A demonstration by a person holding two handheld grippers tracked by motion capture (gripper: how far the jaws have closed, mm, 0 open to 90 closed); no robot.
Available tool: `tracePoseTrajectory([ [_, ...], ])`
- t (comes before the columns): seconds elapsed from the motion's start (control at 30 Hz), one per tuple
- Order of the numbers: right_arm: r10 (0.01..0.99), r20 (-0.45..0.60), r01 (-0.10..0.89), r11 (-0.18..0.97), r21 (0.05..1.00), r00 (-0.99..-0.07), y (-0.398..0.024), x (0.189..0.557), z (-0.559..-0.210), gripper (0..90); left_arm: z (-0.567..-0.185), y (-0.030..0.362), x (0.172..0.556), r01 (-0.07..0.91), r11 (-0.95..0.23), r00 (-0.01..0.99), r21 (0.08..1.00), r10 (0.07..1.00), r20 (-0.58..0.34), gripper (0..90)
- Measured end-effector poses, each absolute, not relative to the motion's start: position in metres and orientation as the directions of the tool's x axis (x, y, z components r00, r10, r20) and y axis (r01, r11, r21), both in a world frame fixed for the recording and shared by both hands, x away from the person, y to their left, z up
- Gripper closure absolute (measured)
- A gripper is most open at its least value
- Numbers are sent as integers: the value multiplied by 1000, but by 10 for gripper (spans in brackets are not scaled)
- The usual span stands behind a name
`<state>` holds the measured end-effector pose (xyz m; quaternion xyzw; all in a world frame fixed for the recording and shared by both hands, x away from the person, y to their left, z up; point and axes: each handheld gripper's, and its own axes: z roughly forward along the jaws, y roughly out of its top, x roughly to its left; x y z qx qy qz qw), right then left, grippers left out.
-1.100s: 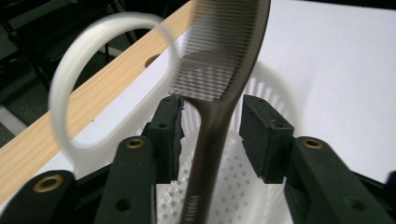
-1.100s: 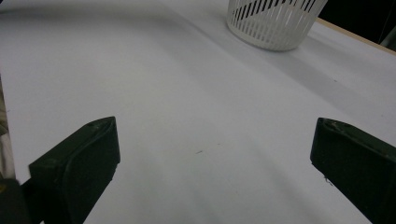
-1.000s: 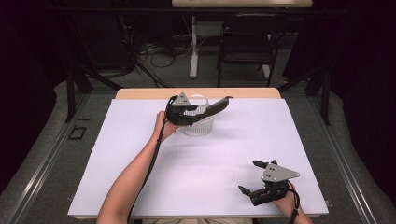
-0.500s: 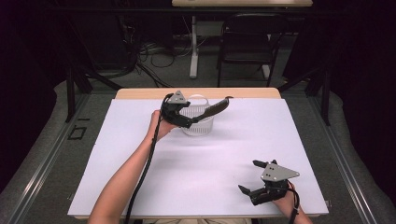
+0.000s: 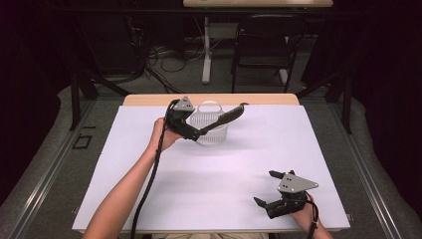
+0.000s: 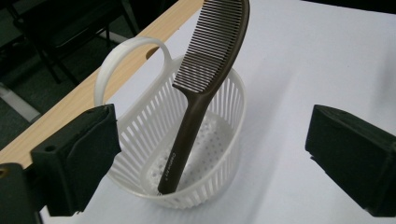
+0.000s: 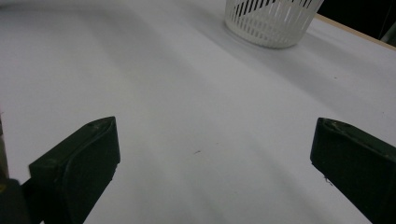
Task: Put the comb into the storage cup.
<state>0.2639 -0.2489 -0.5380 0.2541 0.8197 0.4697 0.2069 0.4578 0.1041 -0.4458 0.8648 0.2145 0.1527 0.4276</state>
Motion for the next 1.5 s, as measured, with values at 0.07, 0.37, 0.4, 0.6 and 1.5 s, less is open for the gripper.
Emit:
tracePoseTrajectory([
  [0.07,613,-100,224,429,875,-784,-249,263,-538,12,-444,107,455,247,-540,859,805,506,76,4],
  [0.37,614,-98,224,426,876,-783,-249,263,-537,12,-447,120,437,277,-536,844,797,533,65,4],
  [0.4,612,-99,224,428,876,-784,-249,263,-537,12,-449,122,435,281,-532,844,799,533,59,4],
  [0.6,614,-101,224,429,875,-783,-249,263,-537,12,-461,127,428,289,-541,841,790,537,59,4],
  [1.5,613,-107,221,435,873,-783,-249,262,-537,13,-473,166,388,297,-473,793,830,607,61,2],
])
